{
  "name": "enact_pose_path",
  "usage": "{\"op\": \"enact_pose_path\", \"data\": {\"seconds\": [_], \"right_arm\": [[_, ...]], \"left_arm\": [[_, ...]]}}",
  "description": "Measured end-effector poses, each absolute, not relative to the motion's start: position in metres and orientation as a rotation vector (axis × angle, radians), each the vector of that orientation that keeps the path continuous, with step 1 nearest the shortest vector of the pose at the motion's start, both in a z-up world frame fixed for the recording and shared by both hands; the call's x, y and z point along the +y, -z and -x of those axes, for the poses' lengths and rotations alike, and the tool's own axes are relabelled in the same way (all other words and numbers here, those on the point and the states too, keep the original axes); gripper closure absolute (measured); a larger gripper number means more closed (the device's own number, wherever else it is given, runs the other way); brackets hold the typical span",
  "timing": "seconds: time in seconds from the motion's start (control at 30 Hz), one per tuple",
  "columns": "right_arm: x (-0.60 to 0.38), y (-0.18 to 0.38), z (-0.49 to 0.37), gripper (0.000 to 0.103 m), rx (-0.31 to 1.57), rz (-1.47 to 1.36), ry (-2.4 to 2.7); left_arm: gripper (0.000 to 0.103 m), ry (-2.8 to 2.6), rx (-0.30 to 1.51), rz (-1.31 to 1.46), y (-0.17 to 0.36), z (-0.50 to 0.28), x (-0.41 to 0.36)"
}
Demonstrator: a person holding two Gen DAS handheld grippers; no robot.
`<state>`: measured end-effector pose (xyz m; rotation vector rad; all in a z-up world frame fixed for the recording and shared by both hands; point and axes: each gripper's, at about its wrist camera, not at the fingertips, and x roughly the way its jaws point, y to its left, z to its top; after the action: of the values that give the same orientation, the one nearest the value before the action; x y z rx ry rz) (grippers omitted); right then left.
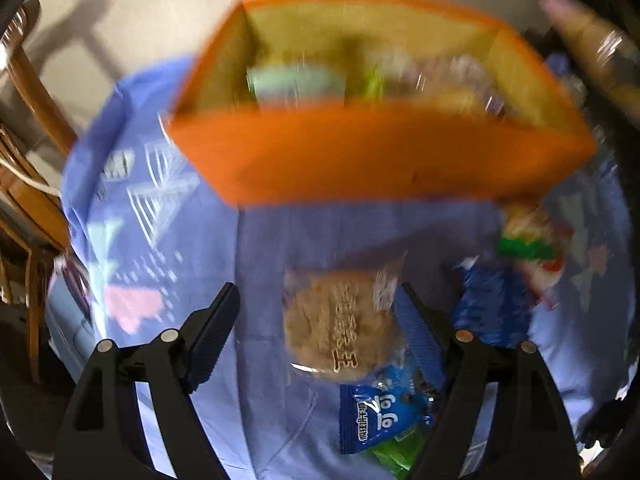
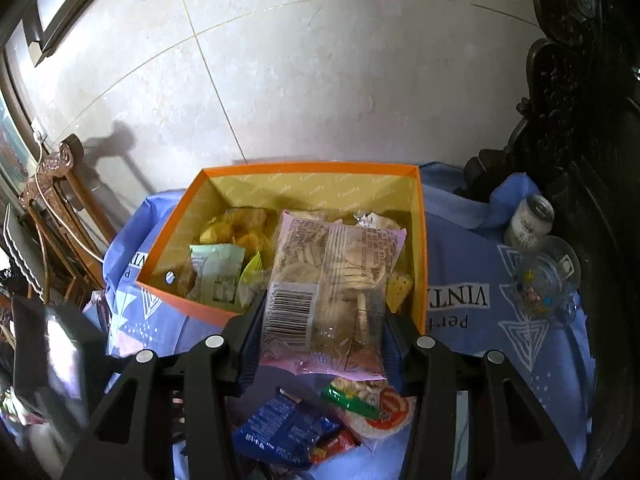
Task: Organize snacks
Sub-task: 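Grasp the round pastry bag with the left tool while the right tool holds its bag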
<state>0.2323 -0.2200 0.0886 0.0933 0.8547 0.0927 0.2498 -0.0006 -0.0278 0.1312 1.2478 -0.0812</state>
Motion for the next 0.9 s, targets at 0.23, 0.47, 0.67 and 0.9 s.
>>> {"op": "enact_pose_path", "data": {"seconds": [0.23,0.47,0.67,0.9], "right_arm": [[-0.214,-0.092,-0.224,0.053,0.853,-0.08,-0.107],[-0.207,-0.093,-0.218,0.053,0.855,-0.068,-0.133],[-0.205,-0.098,-0.221,0.053,0.842,-0.064,-0.134],[-0.203,-0.103,-0.258,0.052,0.831,-0.109,-0.131]], "left_arm": [[0.029,0.051,1.414,-0.032,0.085,-0.249,-0.004],[0.04,0.049,1.353,0.018,0.063,-0.236,0.02],[0.039,0.064,1.181,-0.04,-0.012,-0.234,0.028],[0.038,0.081,0.979,-0.07,-0.092,-0.301,0.001]]}}
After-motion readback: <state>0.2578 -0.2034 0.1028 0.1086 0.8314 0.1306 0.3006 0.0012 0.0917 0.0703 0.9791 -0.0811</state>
